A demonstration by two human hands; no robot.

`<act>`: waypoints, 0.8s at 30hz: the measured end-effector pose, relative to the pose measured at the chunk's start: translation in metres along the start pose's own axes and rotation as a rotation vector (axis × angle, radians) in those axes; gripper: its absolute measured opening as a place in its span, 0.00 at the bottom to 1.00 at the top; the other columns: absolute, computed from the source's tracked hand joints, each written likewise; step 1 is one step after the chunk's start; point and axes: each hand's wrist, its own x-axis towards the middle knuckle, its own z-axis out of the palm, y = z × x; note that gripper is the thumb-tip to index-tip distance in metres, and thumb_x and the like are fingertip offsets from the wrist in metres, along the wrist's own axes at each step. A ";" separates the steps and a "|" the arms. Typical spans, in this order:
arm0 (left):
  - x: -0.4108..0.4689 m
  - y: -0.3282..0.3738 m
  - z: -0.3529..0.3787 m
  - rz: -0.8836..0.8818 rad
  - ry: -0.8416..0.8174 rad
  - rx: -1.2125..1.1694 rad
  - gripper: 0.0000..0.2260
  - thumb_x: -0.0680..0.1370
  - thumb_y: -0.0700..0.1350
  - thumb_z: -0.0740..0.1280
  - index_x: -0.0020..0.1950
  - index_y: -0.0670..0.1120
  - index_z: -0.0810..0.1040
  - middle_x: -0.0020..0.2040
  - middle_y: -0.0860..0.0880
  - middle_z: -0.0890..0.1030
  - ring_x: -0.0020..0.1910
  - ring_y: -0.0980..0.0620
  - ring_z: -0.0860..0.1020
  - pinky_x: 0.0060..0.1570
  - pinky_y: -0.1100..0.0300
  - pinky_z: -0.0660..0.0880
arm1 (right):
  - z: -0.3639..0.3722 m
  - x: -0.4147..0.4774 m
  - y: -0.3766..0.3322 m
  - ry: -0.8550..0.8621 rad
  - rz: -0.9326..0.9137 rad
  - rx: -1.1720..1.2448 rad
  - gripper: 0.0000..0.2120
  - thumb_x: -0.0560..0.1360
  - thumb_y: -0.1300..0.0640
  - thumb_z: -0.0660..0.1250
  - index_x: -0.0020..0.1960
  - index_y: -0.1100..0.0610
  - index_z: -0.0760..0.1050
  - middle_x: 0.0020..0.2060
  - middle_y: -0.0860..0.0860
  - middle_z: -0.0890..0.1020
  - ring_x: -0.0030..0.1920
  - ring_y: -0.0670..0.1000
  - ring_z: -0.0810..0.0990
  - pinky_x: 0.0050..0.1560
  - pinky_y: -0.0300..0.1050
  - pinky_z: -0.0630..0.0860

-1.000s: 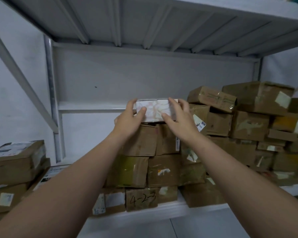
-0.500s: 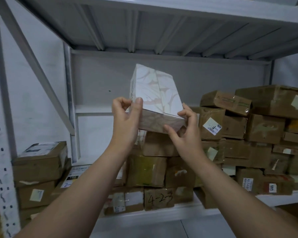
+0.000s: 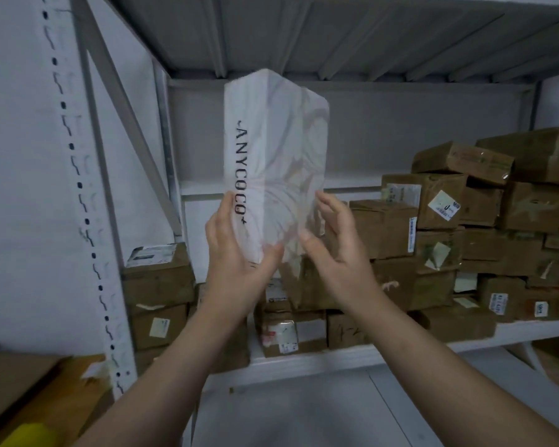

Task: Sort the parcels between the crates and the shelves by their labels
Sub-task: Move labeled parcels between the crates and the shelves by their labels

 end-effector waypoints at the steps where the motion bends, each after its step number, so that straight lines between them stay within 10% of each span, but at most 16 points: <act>1: -0.006 -0.002 -0.004 0.053 0.005 0.122 0.43 0.73 0.52 0.72 0.77 0.54 0.46 0.71 0.52 0.57 0.70 0.54 0.59 0.69 0.52 0.62 | 0.014 -0.003 -0.006 -0.021 0.042 0.115 0.24 0.75 0.48 0.66 0.68 0.38 0.61 0.67 0.40 0.70 0.66 0.34 0.68 0.60 0.28 0.69; 6: -0.030 -0.012 -0.034 0.086 -0.189 0.060 0.32 0.77 0.55 0.66 0.76 0.55 0.53 0.69 0.60 0.61 0.69 0.63 0.61 0.68 0.65 0.63 | 0.049 -0.017 -0.014 0.047 0.198 0.320 0.37 0.69 0.44 0.73 0.71 0.43 0.57 0.61 0.41 0.77 0.59 0.37 0.76 0.53 0.34 0.77; 10: -0.041 -0.010 -0.050 0.092 -0.187 -0.141 0.13 0.80 0.46 0.61 0.64 0.55 0.71 0.61 0.57 0.75 0.62 0.58 0.72 0.63 0.52 0.70 | 0.052 -0.028 -0.010 0.127 0.266 0.341 0.39 0.66 0.48 0.76 0.71 0.51 0.60 0.56 0.42 0.80 0.55 0.41 0.80 0.54 0.40 0.78; 16: -0.032 -0.002 -0.044 -0.349 -0.194 0.038 0.59 0.57 0.70 0.74 0.77 0.54 0.43 0.77 0.49 0.54 0.76 0.49 0.53 0.73 0.46 0.55 | 0.052 -0.041 -0.010 0.156 0.240 0.302 0.49 0.63 0.57 0.78 0.73 0.45 0.50 0.61 0.43 0.73 0.58 0.40 0.78 0.57 0.40 0.78; 24: -0.050 -0.033 -0.050 -0.401 -0.261 -0.562 0.27 0.70 0.53 0.71 0.67 0.56 0.68 0.57 0.56 0.81 0.54 0.59 0.80 0.43 0.68 0.77 | 0.023 -0.044 0.002 0.075 0.276 0.346 0.36 0.67 0.54 0.70 0.73 0.41 0.62 0.62 0.42 0.76 0.59 0.47 0.80 0.47 0.43 0.80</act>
